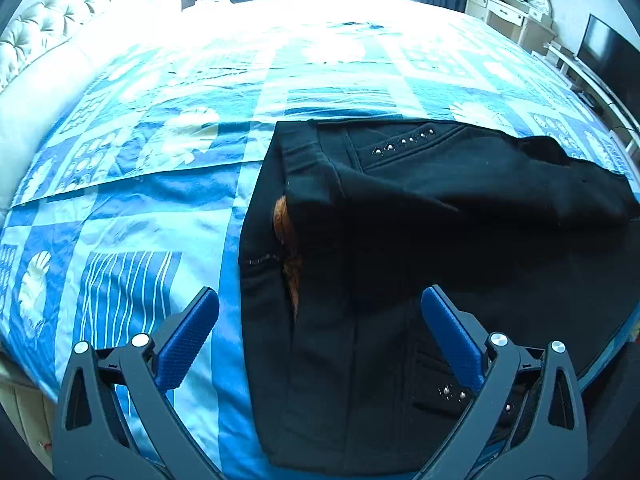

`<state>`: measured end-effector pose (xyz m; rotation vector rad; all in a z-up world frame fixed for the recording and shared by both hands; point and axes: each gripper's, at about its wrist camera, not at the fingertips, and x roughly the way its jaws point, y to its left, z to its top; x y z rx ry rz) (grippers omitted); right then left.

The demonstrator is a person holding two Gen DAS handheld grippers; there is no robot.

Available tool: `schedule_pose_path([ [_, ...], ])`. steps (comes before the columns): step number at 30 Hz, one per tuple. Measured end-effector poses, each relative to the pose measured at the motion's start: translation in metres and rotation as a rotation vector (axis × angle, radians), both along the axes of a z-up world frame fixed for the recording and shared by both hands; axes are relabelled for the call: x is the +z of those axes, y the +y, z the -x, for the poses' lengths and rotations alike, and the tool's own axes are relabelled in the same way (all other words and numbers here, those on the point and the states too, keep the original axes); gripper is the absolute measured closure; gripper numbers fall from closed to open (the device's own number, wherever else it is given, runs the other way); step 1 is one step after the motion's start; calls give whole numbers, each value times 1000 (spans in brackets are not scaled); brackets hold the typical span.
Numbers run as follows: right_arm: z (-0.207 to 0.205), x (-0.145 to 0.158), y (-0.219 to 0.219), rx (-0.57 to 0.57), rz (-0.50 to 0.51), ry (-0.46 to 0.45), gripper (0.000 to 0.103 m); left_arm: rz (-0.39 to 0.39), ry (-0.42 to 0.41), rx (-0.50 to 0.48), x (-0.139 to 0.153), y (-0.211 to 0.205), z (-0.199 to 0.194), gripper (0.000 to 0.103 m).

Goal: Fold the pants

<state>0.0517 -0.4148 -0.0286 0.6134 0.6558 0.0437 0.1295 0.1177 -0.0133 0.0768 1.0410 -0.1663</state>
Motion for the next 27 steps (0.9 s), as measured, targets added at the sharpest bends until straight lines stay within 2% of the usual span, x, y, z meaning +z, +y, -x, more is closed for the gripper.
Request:
schedule_pose_path([
  [2, -38, 1, 43, 158, 55, 26, 33, 61, 22, -37, -2, 15, -30, 2],
  [5, -85, -1, 92, 309, 151, 67, 33, 87, 36, -53, -9, 31, -74, 2],
  [7, -110, -4, 112, 357, 163, 95, 33, 132, 61, -47, -17, 42, -102, 4],
  [11, -151, -13, 131, 385, 156, 156, 33, 258, 123, -59, -34, 51, -146, 7],
  [15, -177, -20, 149, 443, 208, 190, 33, 306, 164, -127, -48, 43, -173, 7],
  [17, -191, -23, 152, 470, 225, 196, 33, 317, 177, -153, -56, 40, -182, 16],
  [19, -204, -27, 154, 494, 217, 205, 33, 325, 164, -167, -59, 38, -187, 20],
  [21, -217, -30, 155, 523, 213, 213, 33, 372, 160, -181, -58, 39, -191, 30],
  [22, -223, -31, 158, 548, 217, 219, 31, 404, 170, -188, -59, 39, -195, 43],
  [25, -237, -38, 169, 620, 279, 251, 28, 419, 187, -194, -63, 40, -197, 59],
  [27, -244, -43, 176, 655, 327, 274, 28, 419, 185, -216, -63, 41, -195, 63],
])
